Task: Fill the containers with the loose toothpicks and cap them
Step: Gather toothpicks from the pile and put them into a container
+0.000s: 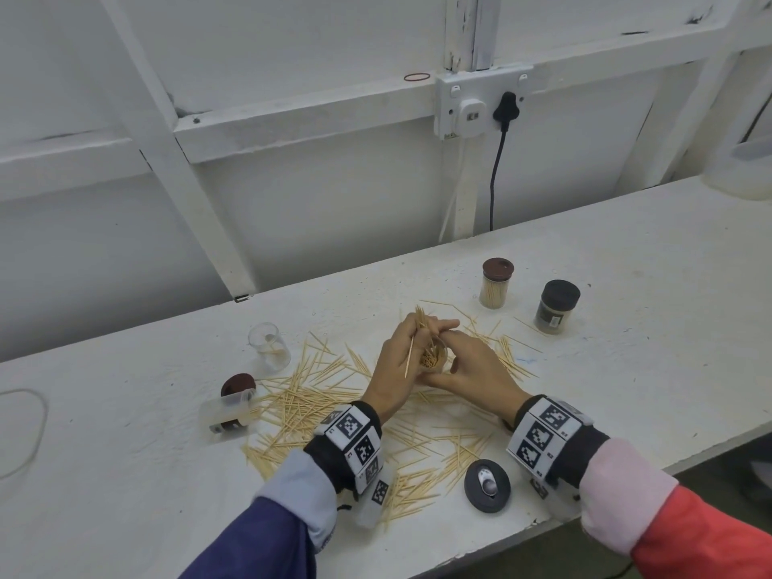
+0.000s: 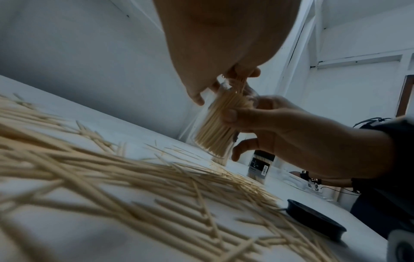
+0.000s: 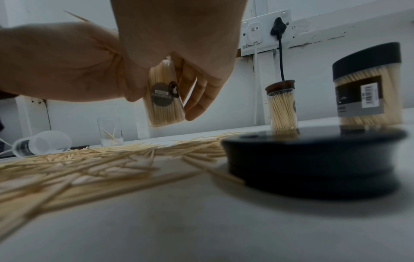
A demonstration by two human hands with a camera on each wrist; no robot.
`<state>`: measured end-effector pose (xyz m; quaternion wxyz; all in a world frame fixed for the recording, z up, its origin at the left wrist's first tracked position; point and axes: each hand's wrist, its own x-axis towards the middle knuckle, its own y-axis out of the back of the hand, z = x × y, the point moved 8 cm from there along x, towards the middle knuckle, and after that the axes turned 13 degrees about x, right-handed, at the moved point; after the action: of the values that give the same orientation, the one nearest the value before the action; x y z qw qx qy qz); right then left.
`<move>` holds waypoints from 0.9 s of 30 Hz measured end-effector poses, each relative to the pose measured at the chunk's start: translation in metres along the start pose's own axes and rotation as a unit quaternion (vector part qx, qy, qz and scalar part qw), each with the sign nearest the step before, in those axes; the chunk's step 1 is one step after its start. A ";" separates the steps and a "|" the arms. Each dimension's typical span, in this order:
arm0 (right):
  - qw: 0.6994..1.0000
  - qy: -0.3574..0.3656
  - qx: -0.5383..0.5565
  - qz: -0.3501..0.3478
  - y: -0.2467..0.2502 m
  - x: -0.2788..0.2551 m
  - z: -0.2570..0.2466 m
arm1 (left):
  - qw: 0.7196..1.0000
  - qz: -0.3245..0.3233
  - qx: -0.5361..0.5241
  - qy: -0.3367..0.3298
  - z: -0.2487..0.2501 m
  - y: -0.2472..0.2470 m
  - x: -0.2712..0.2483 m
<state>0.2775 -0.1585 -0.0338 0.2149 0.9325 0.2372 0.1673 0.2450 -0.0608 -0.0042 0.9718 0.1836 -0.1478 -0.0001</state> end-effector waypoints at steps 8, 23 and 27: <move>1.000 -0.013 0.010 0.006 0.003 -0.001 -0.003 | 1.000 0.008 -0.011 -0.007 0.003 -0.003 -0.003; 0.998 -0.031 0.048 0.023 0.003 -0.001 0.007 | 0.997 -0.036 0.041 0.062 -0.031 -0.006 0.007; 0.999 -0.035 0.036 0.014 0.000 -0.001 0.011 | 0.991 -0.070 -0.001 0.113 -0.037 -0.011 0.008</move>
<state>0.2815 -0.1624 -0.0436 0.1868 0.9483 0.2221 0.1286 0.2644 -0.0588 -0.0387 0.9802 0.1909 -0.0234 -0.0473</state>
